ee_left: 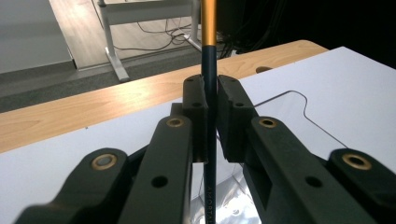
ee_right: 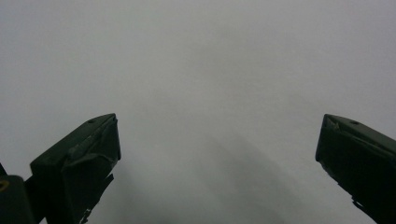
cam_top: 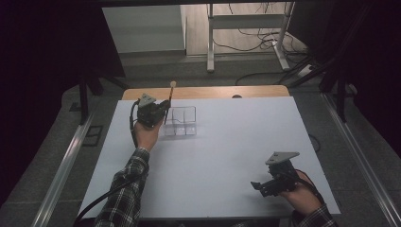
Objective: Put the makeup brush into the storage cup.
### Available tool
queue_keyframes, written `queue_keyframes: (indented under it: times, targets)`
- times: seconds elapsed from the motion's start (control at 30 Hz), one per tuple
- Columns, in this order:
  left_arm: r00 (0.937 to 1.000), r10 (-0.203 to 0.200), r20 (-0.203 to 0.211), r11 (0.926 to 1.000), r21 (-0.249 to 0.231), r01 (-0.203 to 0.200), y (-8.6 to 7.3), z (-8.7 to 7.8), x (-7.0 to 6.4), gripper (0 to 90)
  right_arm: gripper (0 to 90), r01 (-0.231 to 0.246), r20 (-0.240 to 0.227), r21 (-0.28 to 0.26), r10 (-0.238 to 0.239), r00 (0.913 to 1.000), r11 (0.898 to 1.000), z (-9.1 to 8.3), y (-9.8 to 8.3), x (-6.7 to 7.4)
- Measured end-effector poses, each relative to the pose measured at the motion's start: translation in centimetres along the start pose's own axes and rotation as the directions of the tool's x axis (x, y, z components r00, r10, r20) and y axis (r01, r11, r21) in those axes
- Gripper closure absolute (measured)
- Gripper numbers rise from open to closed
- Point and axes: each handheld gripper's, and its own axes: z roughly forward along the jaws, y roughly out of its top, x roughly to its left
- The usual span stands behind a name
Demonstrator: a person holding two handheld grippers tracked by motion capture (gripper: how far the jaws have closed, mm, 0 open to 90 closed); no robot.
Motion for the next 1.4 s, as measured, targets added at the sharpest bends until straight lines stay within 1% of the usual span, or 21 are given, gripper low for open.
queue_keyframes:
  times: [0.47,0.57,0.63,0.67,0.7,0.73,0.77,0.8,0.83,0.87,0.9,0.97,1.0,1.17,1.3,1.37,1.4]
  targets:
    - [1.0000,0.009,0.002,0.9996,0.026,-0.009,-1.0,0.4,-0.2,83.0,0.2,0.003,-0.001,0.003,-0.003,1.0000,1.000,0.0,0.0,0.0]
    - [0.9999,0.013,-0.006,0.9995,0.028,-0.013,-1.1,0.4,-0.2,82.6,0.2,0.003,-0.001,0.003,-0.003,1.0000,1.000,0.1,0.0,0.0]
    - [0.9990,0.029,-0.034,0.9992,0.028,-0.029,-1.0,0.2,-0.3,81.5,0.2,0.003,-0.002,0.003,-0.003,1.0000,1.000,0.1,0.0,0.0]
    - [0.9979,0.036,-0.053,0.9992,0.022,-0.035,-0.9,0.1,-0.4,63.0,0.2,0.003,-0.002,0.004,-0.003,1.0000,1.000,0.1,0.0,0.0]
    - [0.9978,0.037,-0.055,0.9992,0.015,-0.036,-0.7,0.0,-0.4,63.0,0.2,0.003,-0.002,0.004,-0.003,1.0000,1.000,0.1,0.0,0.0]
    - [0.9977,0.038,-0.056,0.9992,0.012,-0.037,-0.5,-0.1,-0.4,52.0,0.2,0.003,-0.001,0.004,-0.003,1.0000,1.000,0.1,0.0,0.0]
    - [0.9980,0.039,-0.050,0.9992,0.009,-0.039,-0.2,-0.3,-0.4,42.6,0.2,0.003,-0.001,0.004,-0.003,1.0000,1.000,0.1,0.0,0.0]
    - [0.9985,0.033,-0.043,0.9994,0.015,-0.032,0.0,-0.2,-0.3,34.0,0.2,0.003,-0.001,0.004,-0.003,1.0000,1.000,0.1,0.0,0.0]
    - [0.9985,0.021,-0.050,0.9988,0.045,-0.019,0.2,0.0,-0.2,10.0,0.2,0.003,-0.001,0.004,-0.003,1.0000,1.000,0.1,0.0,0.0]
    - [0.9982,0.015,-0.058,0.9966,0.082,-0.010,0.5,0.3,-0.1,10.0,0.2,0.006,-0.002,0.003,-0.006,1.0000,1.000,0.1,0.0,0.0]
    - [0.9989,0.014,-0.045,0.9941,0.108,-0.009,0.6,0.4,0.1,4.2,0.2,0.007,-0.002,0.003,-0.007,1.0000,1.000,0.1,0.0,0.0]
    - [0.9997,0.012,-0.020,0.9913,0.132,-0.009,0.5,0.5,0.3,0.4,0.2,0.004,-0.003,0.003,-0.004,1.0000,1.000,0.1,0.0,0.0]
    - [0.9999,0.012,-0.007,0.9894,0.145,-0.011,0.5,0.6,0.4,0.0,0.2,0.003,-0.003,0.004,-0.003,1.0000,1.000,0.1,0.0,0.1]
    - [0.9997,0.021,0.008,0.9868,0.161,-0.022,0.4,0.6,0.3,0.0,0.2,0.004,-0.001,0.005,-0.004,1.0000,1.000,0.1,0.0,0.0]
    - [0.9996,0.023,0.016,0.9865,0.162,-0.025,0.5,0.6,0.3,0.0,0.2,0.003,-0.002,0.007,-0.003,1.0000,1.000,0.1,0.0,0.0]
    - [0.9994,0.023,0.026,0.9859,0.165,-0.027,0.5,0.6,0.3,0.0,0.2,0.003,-0.002,0.007,-0.003,1.0000,1.000,0.1,0.0,0.0]
    - [0.9994,0.027,0.022,0.9859,0.164,-0.030,0.5,0.6,0.3,0.0,0.2,0.001,-0.002,0.007,-0.001,1.0000,1.000,0.1,0.0,0.0]
